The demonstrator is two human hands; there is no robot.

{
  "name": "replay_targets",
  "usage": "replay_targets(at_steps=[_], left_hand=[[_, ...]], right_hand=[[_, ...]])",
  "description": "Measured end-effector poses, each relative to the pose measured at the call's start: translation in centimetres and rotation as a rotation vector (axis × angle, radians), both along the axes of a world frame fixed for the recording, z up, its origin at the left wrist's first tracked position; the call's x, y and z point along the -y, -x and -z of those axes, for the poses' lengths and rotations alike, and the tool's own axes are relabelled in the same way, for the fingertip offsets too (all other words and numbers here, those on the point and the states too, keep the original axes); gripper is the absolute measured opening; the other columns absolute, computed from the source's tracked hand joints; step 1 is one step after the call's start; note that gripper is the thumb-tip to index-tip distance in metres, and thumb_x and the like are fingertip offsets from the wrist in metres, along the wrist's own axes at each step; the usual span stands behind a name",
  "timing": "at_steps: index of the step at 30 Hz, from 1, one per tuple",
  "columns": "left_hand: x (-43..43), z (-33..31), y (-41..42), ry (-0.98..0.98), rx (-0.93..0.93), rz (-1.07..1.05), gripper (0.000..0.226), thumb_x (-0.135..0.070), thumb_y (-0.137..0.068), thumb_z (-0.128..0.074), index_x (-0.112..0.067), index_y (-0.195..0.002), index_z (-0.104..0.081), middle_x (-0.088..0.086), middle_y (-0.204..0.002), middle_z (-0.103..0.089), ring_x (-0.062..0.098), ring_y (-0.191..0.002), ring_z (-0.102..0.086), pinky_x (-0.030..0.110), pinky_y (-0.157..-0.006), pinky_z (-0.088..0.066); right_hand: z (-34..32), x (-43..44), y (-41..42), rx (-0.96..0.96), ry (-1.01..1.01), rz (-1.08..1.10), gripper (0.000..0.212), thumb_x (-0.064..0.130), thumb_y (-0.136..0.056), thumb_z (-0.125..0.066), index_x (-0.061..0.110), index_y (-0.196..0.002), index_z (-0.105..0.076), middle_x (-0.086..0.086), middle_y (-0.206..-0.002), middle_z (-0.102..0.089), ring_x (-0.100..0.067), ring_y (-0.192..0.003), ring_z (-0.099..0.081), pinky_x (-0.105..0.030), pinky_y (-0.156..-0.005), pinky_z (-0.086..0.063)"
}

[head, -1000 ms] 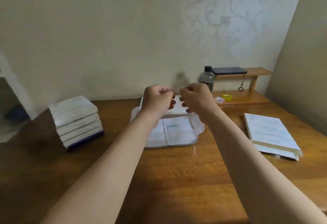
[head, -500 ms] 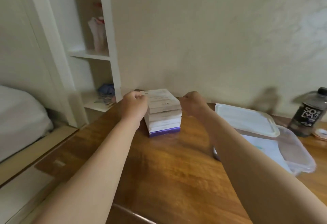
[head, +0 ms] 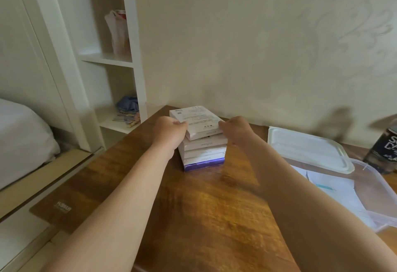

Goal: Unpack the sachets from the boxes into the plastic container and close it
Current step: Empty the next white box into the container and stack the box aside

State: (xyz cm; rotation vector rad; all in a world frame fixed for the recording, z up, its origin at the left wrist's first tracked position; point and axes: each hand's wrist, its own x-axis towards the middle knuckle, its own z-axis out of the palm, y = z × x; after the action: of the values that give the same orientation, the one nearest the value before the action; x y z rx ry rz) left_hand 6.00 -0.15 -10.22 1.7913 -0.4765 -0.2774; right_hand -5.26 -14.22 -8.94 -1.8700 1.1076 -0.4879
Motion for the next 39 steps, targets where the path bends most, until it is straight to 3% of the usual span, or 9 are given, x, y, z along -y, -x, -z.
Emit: replay_targets(at_steps=[4,9,12,17,22,26,30,34,39], left_hand=[[0.1,-0.5,0.5,0.021,0.031,-0.021,0.016,-0.006,-0.091,-0.069,-0.017,-0.080,-0.071,0.004,-0.117,-0.074,0.017,-0.094,-0.069,0.022,-0.061,-0.055],[0.7,-1.8,2.1,0.191,-0.207,0.017,0.027,0.010,-0.086,-0.070,-0.014,-0.075,-0.066,0.007,-0.094,-0.073,0.023,-0.086,-0.073,0.042,-0.076,-0.064],[1.7,-2.6,3.9,0.261,-0.268,0.053,0.019,0.011,-0.085,-0.069,-0.008,-0.082,-0.068,0.005,-0.088,-0.073,0.022,-0.080,-0.074,0.040,-0.073,-0.065],[3.9,-3.4,8.4,0.456,-0.604,0.194,0.024,0.006,-0.086,-0.070,-0.004,-0.108,-0.067,0.015,-0.105,-0.075,0.026,-0.094,-0.073,0.040,-0.079,-0.063],[5.7,-3.1,14.2,0.567,-0.912,0.574,0.040,-0.012,-0.087,-0.074,-0.018,-0.125,-0.059,0.017,-0.111,-0.076,0.035,-0.111,-0.068,0.055,-0.086,-0.059],[8.2,-1.9,18.0,0.553,-0.821,0.865,0.043,-0.016,-0.092,-0.064,-0.027,-0.133,-0.056,0.017,-0.123,-0.071,0.039,-0.117,-0.066,0.067,-0.089,-0.054],[10.7,-1.7,20.0,0.543,-0.751,0.907,0.039,-0.008,-0.092,-0.060,-0.027,-0.126,-0.059,0.017,-0.116,-0.073,0.036,-0.108,-0.071,0.062,-0.082,-0.058],[12.7,-1.3,21.0,0.463,-0.655,0.932,0.040,-0.004,-0.095,-0.058,-0.031,-0.124,-0.062,0.014,-0.113,-0.074,0.033,-0.105,-0.072,0.055,-0.078,-0.061],[14.6,-0.9,21.3,0.433,-0.549,0.923,0.046,0.003,-0.093,-0.057,-0.032,-0.122,-0.065,0.009,-0.120,-0.073,0.031,-0.107,-0.072,0.057,-0.083,-0.059]], right_hand=[[0.0,-0.2,0.4,0.118,0.052,0.044,0.018,0.014,-0.091,-0.054,0.007,-0.074,-0.058,-0.005,-0.073,-0.062,-0.021,-0.062,-0.055,-0.026,-0.053,-0.041],[-1.2,-0.7,2.2,0.288,0.031,0.105,0.011,0.001,-0.081,-0.050,0.007,-0.073,-0.055,-0.006,-0.073,-0.067,-0.020,-0.058,-0.058,-0.021,-0.045,-0.044],[-1.8,-0.4,4.2,0.475,-0.069,0.146,0.011,-0.003,-0.083,-0.049,0.001,-0.077,-0.057,-0.012,-0.082,-0.073,-0.028,-0.073,-0.074,-0.034,-0.065,-0.063],[-3.0,1.0,9.5,0.686,-0.156,0.203,0.019,-0.008,-0.085,-0.052,0.001,-0.076,-0.067,-0.020,-0.085,-0.072,-0.036,-0.083,-0.073,-0.045,-0.076,-0.063],[-3.8,2.8,16.3,0.847,-0.293,0.208,0.027,-0.014,-0.088,-0.047,0.001,-0.081,-0.069,-0.018,-0.077,-0.073,-0.031,-0.072,-0.071,-0.042,-0.069,-0.062],[-3.2,4.9,20.5,0.824,-0.273,0.178,0.026,-0.011,-0.090,-0.047,-0.003,-0.100,-0.070,-0.019,-0.087,-0.075,-0.033,-0.078,-0.073,-0.044,-0.074,-0.061],[-2.6,6.9,22.9,0.693,-0.156,0.196,0.021,0.010,-0.089,-0.056,0.009,-0.107,-0.068,-0.012,-0.093,-0.076,-0.028,-0.083,-0.074,-0.040,-0.070,-0.061],[-1.7,8.4,24.0,0.421,-0.114,0.177,0.045,0.040,-0.072,-0.074,0.025,-0.113,-0.062,-0.007,-0.098,-0.075,-0.024,-0.083,-0.075,-0.046,-0.072,-0.063],[-1.2,9.6,24.1,0.402,-0.115,0.177,0.042,0.030,-0.079,-0.080,0.023,-0.114,-0.058,-0.005,-0.098,-0.075,-0.020,-0.080,-0.076,-0.046,-0.069,-0.063]])
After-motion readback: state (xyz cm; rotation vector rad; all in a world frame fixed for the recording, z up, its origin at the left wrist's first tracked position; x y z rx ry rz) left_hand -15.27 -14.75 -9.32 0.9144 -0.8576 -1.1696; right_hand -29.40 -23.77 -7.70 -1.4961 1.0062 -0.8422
